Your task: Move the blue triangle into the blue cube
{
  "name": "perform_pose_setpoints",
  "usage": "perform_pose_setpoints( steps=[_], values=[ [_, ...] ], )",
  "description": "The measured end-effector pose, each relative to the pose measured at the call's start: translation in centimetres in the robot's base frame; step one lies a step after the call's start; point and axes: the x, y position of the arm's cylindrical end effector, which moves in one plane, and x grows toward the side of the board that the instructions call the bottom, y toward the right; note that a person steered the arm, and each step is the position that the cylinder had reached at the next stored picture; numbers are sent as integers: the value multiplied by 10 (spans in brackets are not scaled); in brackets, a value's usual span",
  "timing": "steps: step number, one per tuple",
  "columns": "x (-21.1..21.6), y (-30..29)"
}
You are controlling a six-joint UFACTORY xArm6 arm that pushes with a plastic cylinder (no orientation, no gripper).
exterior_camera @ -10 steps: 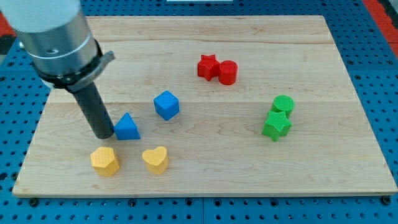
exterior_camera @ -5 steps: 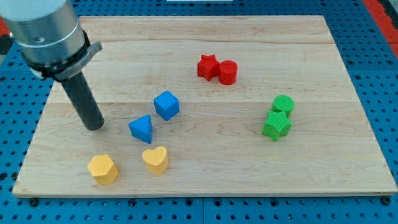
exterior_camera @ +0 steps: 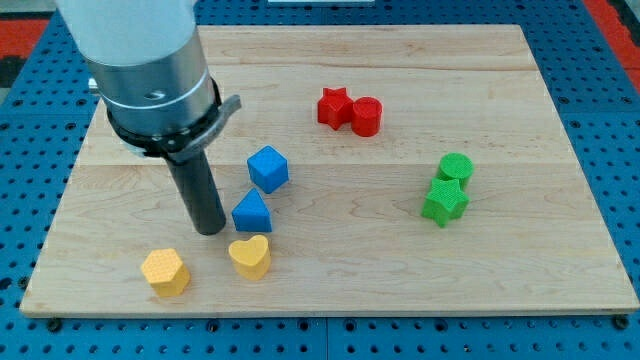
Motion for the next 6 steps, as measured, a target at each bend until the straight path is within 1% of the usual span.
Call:
perform_pose_setpoints(
  steps=[2,3,4,5,6],
  values=[
    [-8,78],
    [-35,92],
    [-22,105],
    [-9,145],
    [-39,181]
  ],
)
